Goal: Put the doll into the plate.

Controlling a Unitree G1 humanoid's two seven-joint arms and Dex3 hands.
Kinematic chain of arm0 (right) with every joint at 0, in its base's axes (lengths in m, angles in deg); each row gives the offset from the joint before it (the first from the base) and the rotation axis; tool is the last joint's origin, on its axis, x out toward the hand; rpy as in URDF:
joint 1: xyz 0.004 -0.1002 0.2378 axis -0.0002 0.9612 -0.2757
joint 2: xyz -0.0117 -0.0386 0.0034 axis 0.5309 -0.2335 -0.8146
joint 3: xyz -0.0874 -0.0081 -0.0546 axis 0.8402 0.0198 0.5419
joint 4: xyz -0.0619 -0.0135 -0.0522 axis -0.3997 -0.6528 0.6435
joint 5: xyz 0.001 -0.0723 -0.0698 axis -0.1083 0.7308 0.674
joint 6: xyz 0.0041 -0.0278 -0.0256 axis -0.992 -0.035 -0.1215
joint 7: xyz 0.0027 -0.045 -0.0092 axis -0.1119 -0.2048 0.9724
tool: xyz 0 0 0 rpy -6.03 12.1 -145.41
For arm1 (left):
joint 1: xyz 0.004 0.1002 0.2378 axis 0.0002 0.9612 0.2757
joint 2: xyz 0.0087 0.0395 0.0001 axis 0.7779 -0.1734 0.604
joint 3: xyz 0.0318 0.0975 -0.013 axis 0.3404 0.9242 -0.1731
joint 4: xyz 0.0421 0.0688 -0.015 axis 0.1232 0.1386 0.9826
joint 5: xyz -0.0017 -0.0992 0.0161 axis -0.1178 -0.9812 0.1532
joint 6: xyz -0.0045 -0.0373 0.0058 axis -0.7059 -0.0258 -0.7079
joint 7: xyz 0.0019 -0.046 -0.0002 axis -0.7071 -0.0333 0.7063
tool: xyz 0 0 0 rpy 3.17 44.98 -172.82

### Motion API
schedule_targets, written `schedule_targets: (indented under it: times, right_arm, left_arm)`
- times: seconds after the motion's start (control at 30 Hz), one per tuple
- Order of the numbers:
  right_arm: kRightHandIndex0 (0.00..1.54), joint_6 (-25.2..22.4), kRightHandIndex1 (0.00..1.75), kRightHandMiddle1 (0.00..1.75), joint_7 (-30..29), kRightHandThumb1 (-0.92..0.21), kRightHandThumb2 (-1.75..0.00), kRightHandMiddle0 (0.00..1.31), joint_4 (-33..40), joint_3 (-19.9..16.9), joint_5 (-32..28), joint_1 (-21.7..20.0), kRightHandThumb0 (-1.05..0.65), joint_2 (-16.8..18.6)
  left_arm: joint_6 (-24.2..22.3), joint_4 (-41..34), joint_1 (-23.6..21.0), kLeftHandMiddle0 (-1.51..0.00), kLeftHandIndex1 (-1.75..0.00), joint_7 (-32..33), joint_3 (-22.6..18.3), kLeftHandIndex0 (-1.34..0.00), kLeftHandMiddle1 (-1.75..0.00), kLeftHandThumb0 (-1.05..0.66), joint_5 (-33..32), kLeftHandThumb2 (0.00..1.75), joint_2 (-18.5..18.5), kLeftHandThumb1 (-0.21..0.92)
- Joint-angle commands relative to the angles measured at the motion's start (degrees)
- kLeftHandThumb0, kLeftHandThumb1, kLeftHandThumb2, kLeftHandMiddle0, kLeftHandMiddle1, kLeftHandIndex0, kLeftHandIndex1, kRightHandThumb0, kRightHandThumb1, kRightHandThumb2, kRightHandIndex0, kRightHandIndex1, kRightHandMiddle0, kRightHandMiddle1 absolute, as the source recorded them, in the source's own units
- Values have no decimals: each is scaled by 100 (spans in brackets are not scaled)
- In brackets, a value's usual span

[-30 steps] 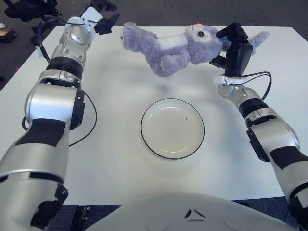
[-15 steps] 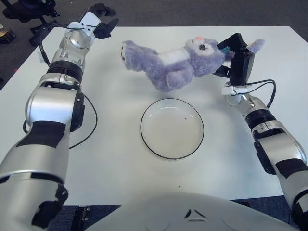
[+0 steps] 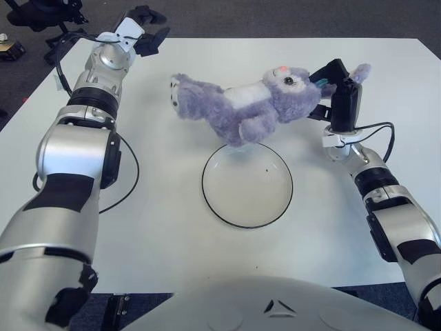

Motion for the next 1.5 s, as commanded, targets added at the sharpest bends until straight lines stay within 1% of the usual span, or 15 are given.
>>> schedule_targets:
  times: [0.0,0.1,0.23,0.33,0.47,0.6,1.03,1.23,1.47]
  right_arm:
    - [93,341,175,175,273,-92,-8,74,73,-151,-292,62,-6,-26]
    - [93,518,175,175,496,-92,-9,74,62,-224,-436,97,-6,8]
    - [94,609,175,175,714,-92,-9,74,70,-336,-535,133,-6,51]
    - [94,726,175,175,1035,-92,-10,74,166,-406,-763,233,-6,75]
    - [95,762,175,175,1321,-92,-10,74,234,-510,-912,287,-6,129]
    - [95,905,175,175,1782,-92,-11,74,327,-529,-1246,375,-6,170]
    - [96,987,175,175,2758,-92,-13,72,577,-751,-1811,572,-4,356]
    - [96,1047,175,175,3415,-92,-14,71,629,-681,-2384,657,-5,399]
    - [97,1101,175,175,3976,-92,-14,71,704,-745,-2789,763,-8,460]
  left_arm:
    - [32,34,65,-82,-55,3,29,-54,-2,-55,34,57,-35,92]
    - [29,32,70,-82,-55,12,39,-54,-2,-55,43,56,-52,92]
    - [26,31,71,-82,-56,18,46,-54,-2,-55,45,56,-60,92]
    - [7,30,69,-82,-56,29,63,-54,-2,-54,56,56,-82,92]
    - [0,31,66,-82,-56,29,73,-54,-2,-54,54,56,-82,92]
    - [1,34,91,-83,-57,7,103,-54,-2,-54,64,56,-103,92]
    - [73,42,193,-83,-57,-99,188,-53,-2,-54,101,54,-143,92]
    - [73,42,194,-84,-58,-99,196,-53,-2,-53,102,53,-145,92]
    - [75,42,188,-85,-58,-86,213,-52,-2,-53,115,52,-144,92]
